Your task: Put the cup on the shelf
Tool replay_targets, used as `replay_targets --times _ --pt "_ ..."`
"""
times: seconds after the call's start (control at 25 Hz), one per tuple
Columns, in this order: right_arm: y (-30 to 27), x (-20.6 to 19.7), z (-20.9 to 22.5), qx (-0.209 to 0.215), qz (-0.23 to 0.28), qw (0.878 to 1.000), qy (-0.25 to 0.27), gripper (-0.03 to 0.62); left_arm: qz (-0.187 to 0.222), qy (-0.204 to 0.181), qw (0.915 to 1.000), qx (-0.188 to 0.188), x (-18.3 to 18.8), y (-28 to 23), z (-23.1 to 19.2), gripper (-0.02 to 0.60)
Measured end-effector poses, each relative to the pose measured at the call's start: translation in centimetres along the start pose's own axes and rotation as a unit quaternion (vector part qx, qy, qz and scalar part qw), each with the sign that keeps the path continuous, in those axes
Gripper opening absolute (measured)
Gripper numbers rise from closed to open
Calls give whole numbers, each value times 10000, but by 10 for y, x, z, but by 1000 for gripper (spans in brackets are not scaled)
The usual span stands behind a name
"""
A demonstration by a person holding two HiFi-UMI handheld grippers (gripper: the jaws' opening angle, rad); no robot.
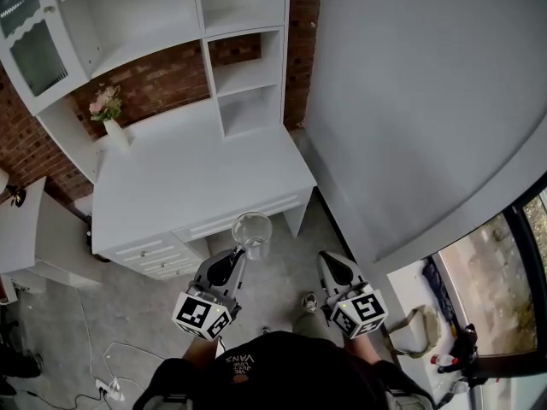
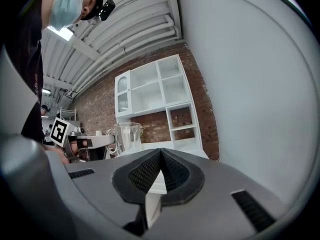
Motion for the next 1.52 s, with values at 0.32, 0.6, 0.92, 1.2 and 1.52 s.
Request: replay_targets --times 0.32,0.6,0.92,1.2,1.52 --pt "-49 11 73 409 -47 9992 -6 -5 88 -83 9990 430 4 -71 -15 25" --pt "-86 40 153 1028 -146 9943 222 -5 317 -75 9962 803 25 -154 -15 25" --pt "-108 56 217 1685 -221 9853 186 -5 500 -255 9911 1205 47 -224 -19 25" --pt "-119 64 241 1915 -69 9814 68 -5 707 -529 9845 1516 80 -267 -31 25" --pt "-132 72 253 1904 17 9817 87 -5 884 -821 9814 1493 119 -318 -64 25"
Point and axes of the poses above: the fingertips, and each gripper's own axes: y backward along the fingers, z to its right, x out of its top, the point moved 5 cm from there along y, backward along the fingers, and after that the axes turned 10 degrees about x, right-handed, at the moved point
